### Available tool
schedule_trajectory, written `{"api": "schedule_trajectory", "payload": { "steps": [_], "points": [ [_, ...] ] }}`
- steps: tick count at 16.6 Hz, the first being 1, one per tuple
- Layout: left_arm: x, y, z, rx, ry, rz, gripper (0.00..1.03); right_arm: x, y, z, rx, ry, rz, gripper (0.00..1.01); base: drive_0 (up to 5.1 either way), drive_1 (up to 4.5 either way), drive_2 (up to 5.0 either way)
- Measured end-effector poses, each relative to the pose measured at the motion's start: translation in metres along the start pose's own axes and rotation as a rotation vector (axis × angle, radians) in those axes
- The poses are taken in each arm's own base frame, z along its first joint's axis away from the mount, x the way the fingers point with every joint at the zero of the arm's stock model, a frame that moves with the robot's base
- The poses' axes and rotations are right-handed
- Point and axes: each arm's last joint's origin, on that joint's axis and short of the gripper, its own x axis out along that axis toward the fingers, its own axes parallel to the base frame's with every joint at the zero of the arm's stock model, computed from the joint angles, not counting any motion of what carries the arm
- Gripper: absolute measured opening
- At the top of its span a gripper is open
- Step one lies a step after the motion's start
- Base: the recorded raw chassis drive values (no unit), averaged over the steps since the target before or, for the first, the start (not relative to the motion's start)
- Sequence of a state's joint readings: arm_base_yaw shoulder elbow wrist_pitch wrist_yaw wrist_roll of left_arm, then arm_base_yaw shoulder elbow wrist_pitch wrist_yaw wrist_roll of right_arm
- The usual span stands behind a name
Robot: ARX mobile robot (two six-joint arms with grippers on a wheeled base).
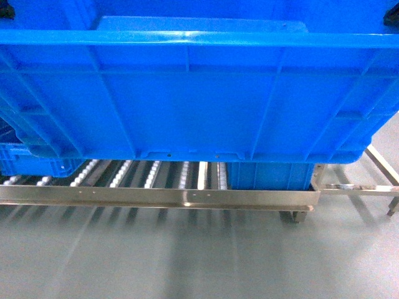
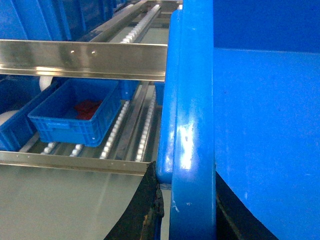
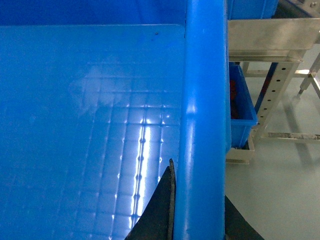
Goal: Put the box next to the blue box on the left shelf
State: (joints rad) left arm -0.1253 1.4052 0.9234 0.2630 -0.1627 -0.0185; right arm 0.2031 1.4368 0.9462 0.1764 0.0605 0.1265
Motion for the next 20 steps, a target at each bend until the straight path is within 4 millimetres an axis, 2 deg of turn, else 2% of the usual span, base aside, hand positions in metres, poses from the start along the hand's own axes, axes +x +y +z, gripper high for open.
{"api": "schedule_trajectory", "payload": {
  "steps": [14, 20],
  "points": [
    [0.0000, 0.0001, 0.0000, -0.001, 0.000, 0.000, 0.15, 0.0000, 0.0000, 0.0000, -0.002, 0.000, 0.000, 0.07, -5.0, 2.37, 2.4],
    [0.0003, 0.0027, 0.0000, -0.002, 0.001, 0.009, 0.15, -0.0002, 0.0033, -0.0003, -0.001, -0.001, 0.006, 0.07, -0.1, -0.06, -0.1]
  ]
}}
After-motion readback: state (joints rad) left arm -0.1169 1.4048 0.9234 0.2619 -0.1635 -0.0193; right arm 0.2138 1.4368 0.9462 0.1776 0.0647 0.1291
